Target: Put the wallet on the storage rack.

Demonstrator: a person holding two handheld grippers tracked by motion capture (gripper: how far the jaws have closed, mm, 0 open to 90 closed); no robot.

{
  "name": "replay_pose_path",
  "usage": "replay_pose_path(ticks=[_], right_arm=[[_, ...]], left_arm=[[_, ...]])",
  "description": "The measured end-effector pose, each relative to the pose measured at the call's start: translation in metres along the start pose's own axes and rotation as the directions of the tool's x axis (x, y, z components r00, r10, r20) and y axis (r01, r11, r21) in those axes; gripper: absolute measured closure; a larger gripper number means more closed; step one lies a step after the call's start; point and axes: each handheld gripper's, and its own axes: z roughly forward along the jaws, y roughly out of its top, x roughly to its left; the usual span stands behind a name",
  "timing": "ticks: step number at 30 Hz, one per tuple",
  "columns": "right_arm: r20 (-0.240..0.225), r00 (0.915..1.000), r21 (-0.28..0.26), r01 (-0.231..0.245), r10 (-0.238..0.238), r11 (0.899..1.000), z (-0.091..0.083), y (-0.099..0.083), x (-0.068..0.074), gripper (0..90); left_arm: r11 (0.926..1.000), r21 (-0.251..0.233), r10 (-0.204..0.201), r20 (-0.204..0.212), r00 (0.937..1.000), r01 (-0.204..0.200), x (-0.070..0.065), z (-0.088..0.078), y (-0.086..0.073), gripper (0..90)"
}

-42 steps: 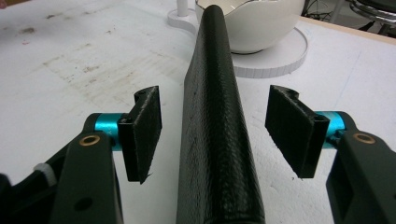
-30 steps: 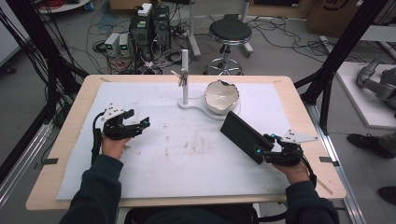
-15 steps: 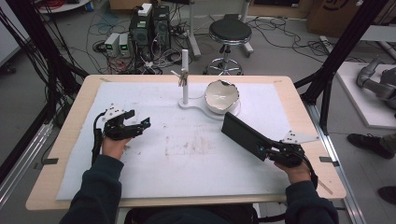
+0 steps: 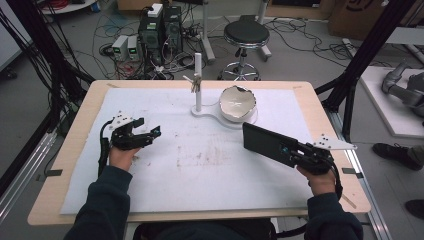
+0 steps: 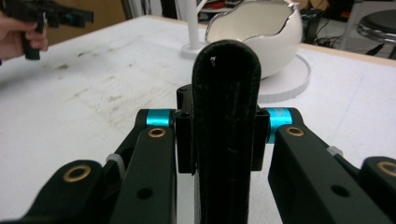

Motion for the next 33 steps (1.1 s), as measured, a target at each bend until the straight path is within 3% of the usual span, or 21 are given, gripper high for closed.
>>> replay_pose_path(ticks=[7,16,19,20,21,25,26,33], right_arm=[[0.013,0.9999,-0.043,0.008,-0.007,0.999,-0.003,0.017,0.003,72.7],[0.035,0.9987,-0.043,0.040,-0.038,0.998,-0.003,0.042,0.003,73.3],[0.037,0.9965,-0.044,0.077,-0.075,0.996,-0.002,0.061,0.005,73.3],[0.035,0.9935,-0.046,0.110,-0.108,0.993,-0.002,0.076,0.007,73.3],[0.035,0.9935,-0.046,0.110,-0.108,0.993,-0.002,0.076,0.007,73.3],[0.046,0.9864,-0.057,0.160,-0.158,0.985,0.000,0.107,0.009,73.3],[0.063,0.9822,-0.050,0.180,-0.177,0.982,0.003,0.124,0.008,73.3],[0.082,0.9725,-0.018,0.220,-0.218,0.975,0.021,0.160,0.000,73.3]], left_arm=[[1.0000,0.001,0.005,0.002,1.0000,-0.005,0.000,0.000,0.000,22.4],[0.9994,-0.035,0.005,0.017,0.9998,-0.005,0.000,-0.005,0.004,22.3],[0.9992,-0.040,0.001,0.016,0.9999,0.000,0.002,-0.006,0.004,22.3],[0.9993,-0.038,-0.001,0.014,0.9999,0.002,0.002,-0.007,0.004,22.3],[0.9992,-0.039,-0.002,0.015,0.9999,0.002,0.003,-0.007,0.004,22.3],[0.9992,-0.039,-0.004,0.015,0.9999,0.004,0.003,-0.007,0.004,22.3],[0.9992,-0.040,-0.003,0.015,0.9999,0.004,0.003,-0.007,0.004,22.3],[0.9990,-0.043,-0.014,0.016,0.9998,0.015,0.005,-0.007,0.004,22.3]])
